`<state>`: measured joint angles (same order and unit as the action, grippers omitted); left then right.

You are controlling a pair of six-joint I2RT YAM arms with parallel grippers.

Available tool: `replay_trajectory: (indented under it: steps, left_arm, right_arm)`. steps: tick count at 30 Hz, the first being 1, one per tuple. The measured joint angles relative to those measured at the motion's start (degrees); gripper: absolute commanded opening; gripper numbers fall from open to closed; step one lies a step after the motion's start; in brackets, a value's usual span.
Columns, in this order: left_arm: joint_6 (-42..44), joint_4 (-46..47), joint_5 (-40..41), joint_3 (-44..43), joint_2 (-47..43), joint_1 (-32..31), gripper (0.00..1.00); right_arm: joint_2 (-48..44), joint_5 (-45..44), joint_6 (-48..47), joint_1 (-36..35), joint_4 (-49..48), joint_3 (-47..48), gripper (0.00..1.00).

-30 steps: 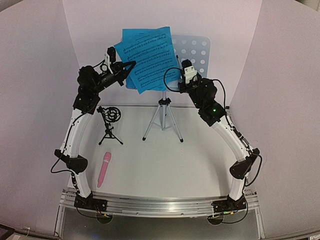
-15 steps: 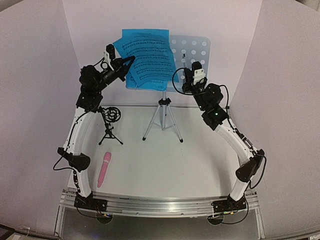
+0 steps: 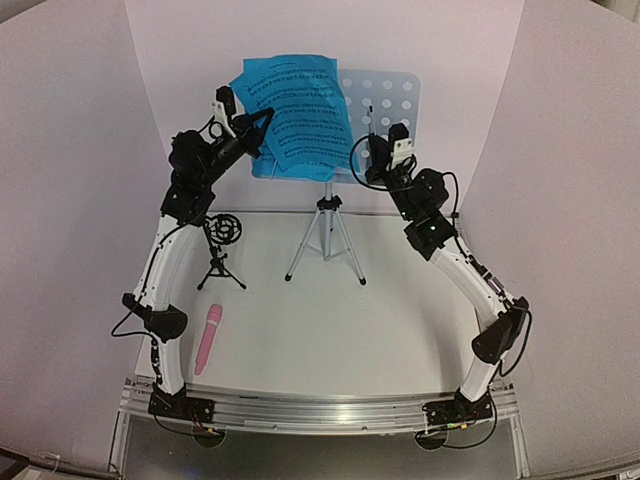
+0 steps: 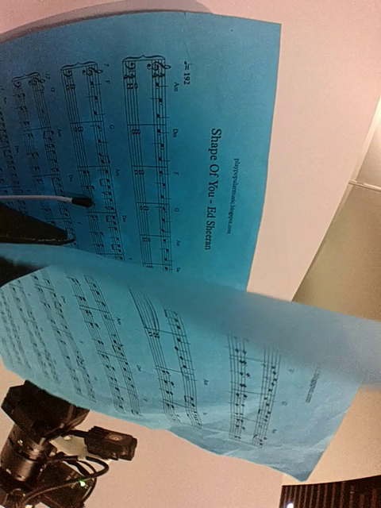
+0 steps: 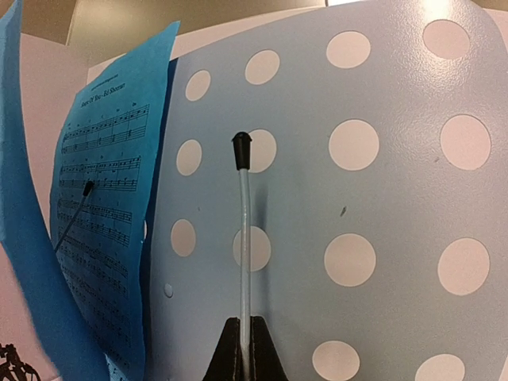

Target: Set up the instrument practice props

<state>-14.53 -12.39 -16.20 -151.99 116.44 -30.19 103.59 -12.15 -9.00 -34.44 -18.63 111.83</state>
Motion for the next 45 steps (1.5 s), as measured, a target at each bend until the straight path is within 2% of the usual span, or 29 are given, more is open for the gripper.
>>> replay_trajectory:
  steps: [9, 23, 40, 45]
  left_arm:
    - [-7.2, -8.5, 2.9, -1.8, -1.3, -0.7, 0.00]
    - [-18.8, -19.7, 2.8, -3.4, -2.0, -0.7, 0.00]
    - [-18.1, -10.8, -1.7, -1.3, -3.1, -0.8, 0.00]
    - [-14.8, -7.2, -4.3, -1.3, -2.0, -1.4, 0.00]
  right_arm:
    - [0.0, 0.8, 0.1, 0.1, 0.0, 0.0, 0.00]
    - [0.0, 1.8, 0.7, 0.4, 0.0, 0.0, 0.00]
    - [0.0, 3.0, 1.6, 0.4, 0.2, 0.0, 0.00]
    - [0.1, 3.5, 1.6, 0.4, 0.3, 0.1, 0.00]
